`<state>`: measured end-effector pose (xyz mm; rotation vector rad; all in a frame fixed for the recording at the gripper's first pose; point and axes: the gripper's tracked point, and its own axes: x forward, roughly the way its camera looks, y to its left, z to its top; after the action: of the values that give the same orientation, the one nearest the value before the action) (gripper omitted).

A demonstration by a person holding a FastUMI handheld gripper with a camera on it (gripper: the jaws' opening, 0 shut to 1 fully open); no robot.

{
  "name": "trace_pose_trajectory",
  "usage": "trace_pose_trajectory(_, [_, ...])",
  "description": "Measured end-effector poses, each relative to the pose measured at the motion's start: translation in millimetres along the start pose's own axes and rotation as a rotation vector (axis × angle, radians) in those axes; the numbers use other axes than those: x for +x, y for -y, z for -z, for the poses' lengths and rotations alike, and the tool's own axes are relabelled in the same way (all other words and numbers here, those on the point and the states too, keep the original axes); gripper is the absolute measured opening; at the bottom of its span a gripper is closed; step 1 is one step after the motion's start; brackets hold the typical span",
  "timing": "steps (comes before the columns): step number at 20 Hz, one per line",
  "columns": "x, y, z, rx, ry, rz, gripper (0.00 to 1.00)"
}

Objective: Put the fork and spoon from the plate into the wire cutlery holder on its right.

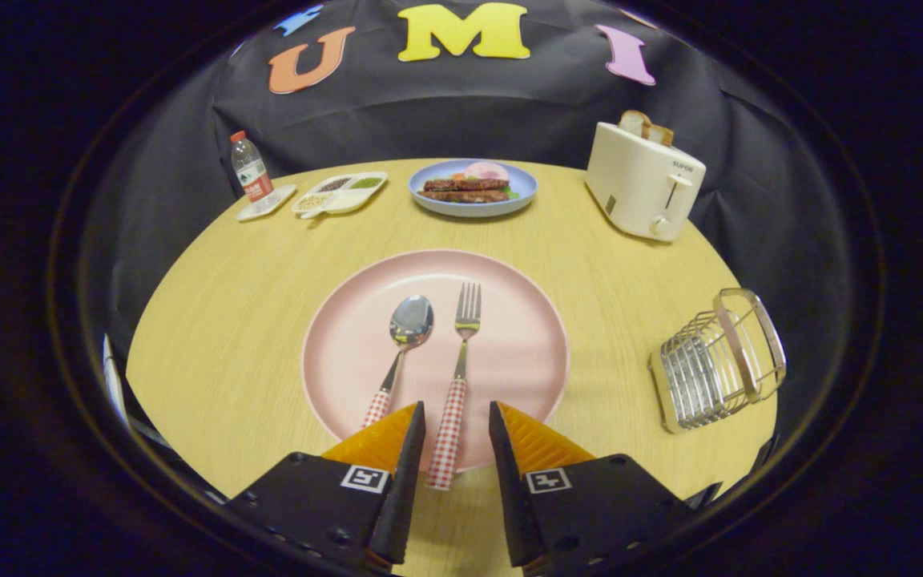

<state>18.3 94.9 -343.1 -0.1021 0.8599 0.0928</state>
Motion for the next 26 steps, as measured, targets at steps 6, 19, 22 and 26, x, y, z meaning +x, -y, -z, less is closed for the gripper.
trace_pose_trajectory(6, [9.8, 8.8, -3.8, -0.006, -0.04, 0.042, 0.08])
trace_pose_trajectory(19, [-142.5, 115.0, -87.7, 0.026, -0.096, 0.027, 0.07])
trace_pose_trajectory(22, [-168.3, 165.3, -86.8, 0.08, -0.134, 0.076, 0.07])
trace_pose_trajectory(26, [-191.5, 197.2, -54.7, 0.12, -0.339, 0.046, 0.07])
